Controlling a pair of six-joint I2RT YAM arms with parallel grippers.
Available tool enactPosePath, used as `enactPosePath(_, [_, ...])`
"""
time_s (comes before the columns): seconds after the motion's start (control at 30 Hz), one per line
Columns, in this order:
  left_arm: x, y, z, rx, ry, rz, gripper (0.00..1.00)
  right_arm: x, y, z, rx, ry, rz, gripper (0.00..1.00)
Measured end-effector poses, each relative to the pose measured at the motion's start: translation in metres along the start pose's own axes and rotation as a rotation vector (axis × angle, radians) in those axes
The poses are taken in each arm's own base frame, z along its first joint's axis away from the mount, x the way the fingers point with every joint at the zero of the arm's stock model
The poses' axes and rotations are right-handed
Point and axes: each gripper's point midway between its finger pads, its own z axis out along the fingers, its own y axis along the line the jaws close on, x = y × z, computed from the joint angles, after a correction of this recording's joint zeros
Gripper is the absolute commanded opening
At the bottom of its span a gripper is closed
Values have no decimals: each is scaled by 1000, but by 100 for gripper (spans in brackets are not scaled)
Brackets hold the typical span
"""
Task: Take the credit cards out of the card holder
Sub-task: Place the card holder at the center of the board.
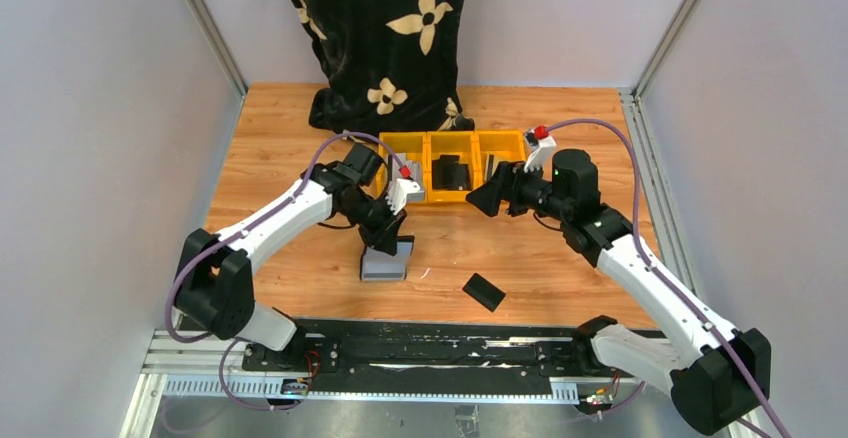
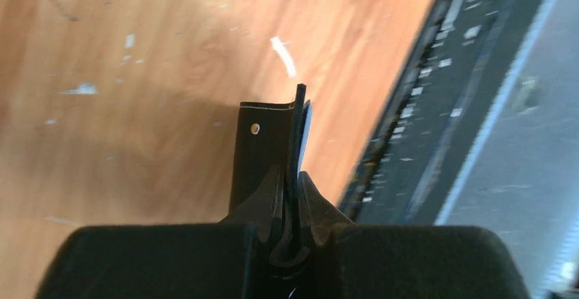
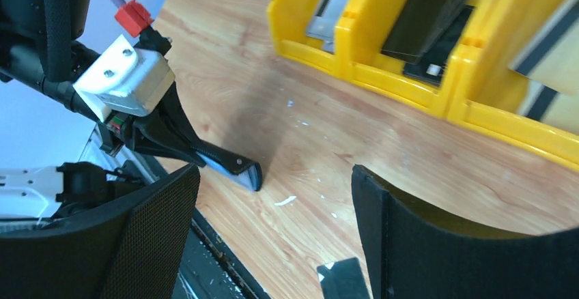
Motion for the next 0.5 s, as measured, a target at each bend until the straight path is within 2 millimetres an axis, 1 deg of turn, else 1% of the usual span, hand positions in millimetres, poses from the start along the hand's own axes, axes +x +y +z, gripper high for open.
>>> enactPosePath(0.03, [4, 12, 5, -37, 24, 32, 14, -1, -8, -3, 29, -9, 10, 86])
enactPosePath(0.07, [7, 22, 7, -68, 35, 62, 20, -1, -14, -6, 52, -16, 15, 86])
enactPosePath(0.1, [11, 33, 10, -108, 46, 96, 26, -2, -17, -8, 68, -23, 18, 86])
enactPosePath(0.17, [20, 52, 14, -188, 65, 161, 43, -5, -22, -11, 91, -39, 12, 87])
enactPosePath(0.2, [24, 61, 15, -223, 68, 188, 49, -7, -24, -13, 102, -47, 8, 87])
enactPosePath(0.27, [27, 73, 15, -280, 73, 246, 52, -10, -32, -16, 140, -61, 4, 87])
enactPosePath(0.3, [26, 77, 14, -297, 76, 272, 57, -10, -35, -17, 154, -64, 2, 87])
enactPosePath(0.33, [24, 81, 12, -314, 74, 300, 59, -11, -40, -18, 176, -67, -1, 87])
enactPosePath(0.4, [18, 83, 8, -331, 66, 357, 62, -11, -51, -22, 229, -71, -3, 88])
enactPosePath(0.47, [15, 76, 2, -318, 55, 417, 66, -12, -65, -28, 297, -86, -6, 88])
enactPosePath(0.5, [14, 70, -2, -310, 43, 445, 73, -13, -74, -33, 340, -100, -9, 88])
